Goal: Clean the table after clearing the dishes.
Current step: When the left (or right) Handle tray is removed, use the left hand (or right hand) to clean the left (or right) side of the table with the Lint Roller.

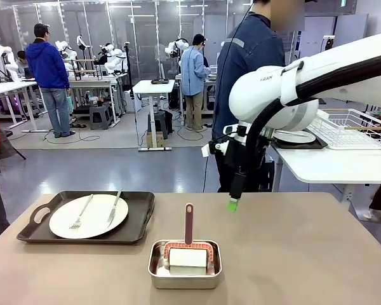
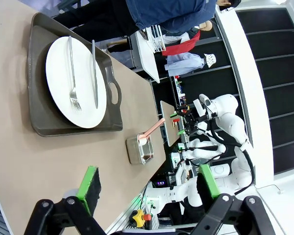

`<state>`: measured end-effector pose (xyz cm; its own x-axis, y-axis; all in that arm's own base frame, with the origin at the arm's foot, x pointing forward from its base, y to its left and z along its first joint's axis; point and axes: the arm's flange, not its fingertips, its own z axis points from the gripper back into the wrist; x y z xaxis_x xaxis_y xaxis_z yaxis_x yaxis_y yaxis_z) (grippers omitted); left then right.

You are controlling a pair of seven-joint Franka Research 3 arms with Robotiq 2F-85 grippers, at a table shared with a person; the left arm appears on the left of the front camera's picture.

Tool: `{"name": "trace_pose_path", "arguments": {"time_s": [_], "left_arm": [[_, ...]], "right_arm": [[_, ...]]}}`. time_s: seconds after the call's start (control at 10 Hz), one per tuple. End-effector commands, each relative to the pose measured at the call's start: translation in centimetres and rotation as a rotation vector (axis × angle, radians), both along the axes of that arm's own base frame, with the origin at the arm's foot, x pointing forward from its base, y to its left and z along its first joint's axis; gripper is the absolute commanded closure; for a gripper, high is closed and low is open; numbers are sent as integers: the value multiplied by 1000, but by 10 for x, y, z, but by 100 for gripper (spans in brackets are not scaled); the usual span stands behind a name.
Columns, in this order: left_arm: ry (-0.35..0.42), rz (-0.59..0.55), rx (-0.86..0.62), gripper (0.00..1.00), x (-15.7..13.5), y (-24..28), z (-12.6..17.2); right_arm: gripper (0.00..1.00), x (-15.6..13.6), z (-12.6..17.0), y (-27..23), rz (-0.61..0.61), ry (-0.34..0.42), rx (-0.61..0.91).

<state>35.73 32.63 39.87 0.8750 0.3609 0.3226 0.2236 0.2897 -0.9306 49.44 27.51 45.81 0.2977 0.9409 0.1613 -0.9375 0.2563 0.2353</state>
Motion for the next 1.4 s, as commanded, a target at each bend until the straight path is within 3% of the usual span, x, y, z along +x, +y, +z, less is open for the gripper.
{"name": "trace_pose_path", "arguments": {"time_s": [0.0,0.5,1.2,1.3], "left_arm": [[-3,-1,-6,0,-4,1,2],[-3,-1,-6,0,-4,1,2],[-3,-1,-6,0,-4,1,2],[-3,-1,-6,0,-4,1,2]], "right_arm": [[0,14,-11,41,109,5,-15],[0,28,-38,97,207,54,-25],[0,40,-63,131,274,131,-80],[15,40,-63,132,275,135,-86]]}}
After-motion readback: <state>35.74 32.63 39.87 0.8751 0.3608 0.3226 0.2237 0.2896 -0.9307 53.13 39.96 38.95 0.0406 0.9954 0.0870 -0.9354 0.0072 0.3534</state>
